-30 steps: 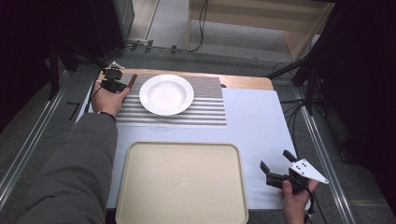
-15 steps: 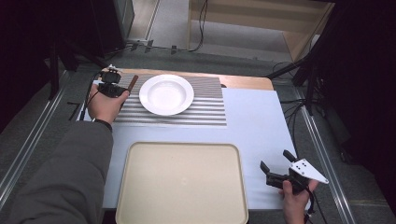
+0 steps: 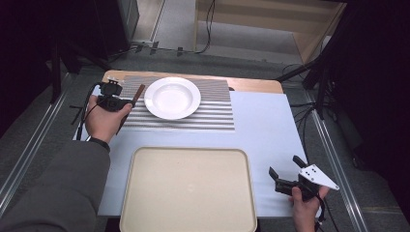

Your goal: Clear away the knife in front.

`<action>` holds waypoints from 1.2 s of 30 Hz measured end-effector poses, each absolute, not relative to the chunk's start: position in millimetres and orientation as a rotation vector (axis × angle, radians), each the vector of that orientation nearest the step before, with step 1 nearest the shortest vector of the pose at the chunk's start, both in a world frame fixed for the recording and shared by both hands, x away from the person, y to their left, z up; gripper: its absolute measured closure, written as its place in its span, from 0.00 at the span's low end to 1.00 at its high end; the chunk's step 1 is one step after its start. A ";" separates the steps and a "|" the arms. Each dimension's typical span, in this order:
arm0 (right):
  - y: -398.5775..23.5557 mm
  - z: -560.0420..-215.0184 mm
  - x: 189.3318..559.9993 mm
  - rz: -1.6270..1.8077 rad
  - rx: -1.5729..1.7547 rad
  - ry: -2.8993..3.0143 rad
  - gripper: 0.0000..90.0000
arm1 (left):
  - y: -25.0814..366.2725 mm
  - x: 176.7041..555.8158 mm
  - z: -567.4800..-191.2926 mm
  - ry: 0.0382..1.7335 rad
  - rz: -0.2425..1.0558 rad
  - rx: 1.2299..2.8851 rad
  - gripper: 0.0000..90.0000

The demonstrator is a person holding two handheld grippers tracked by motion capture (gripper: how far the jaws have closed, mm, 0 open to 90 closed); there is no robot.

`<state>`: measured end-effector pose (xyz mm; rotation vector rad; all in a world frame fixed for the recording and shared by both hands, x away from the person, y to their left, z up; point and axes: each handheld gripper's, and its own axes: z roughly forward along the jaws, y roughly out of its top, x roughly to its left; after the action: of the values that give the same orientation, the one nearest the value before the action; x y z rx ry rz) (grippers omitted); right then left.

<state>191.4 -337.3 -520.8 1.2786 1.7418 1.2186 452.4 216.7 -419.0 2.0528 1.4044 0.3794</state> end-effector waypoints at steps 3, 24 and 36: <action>-337.1 -520.8 191.5 1.217 1.278 1.746 0.00 | 218.4 439.2 -417.1 1.381 0.357 2.040 0.86; -337.7 -520.7 191.1 1.222 1.280 1.744 0.00 | 215.0 385.6 -413.7 1.269 0.360 2.076 0.86; -337.6 -520.7 191.0 1.221 1.277 1.745 0.00 | 199.1 351.1 -415.2 1.186 0.332 2.097 0.86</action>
<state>191.0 -337.6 -520.7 1.2770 1.7455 1.2210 351.1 199.1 -415.2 2.0965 1.1862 0.3321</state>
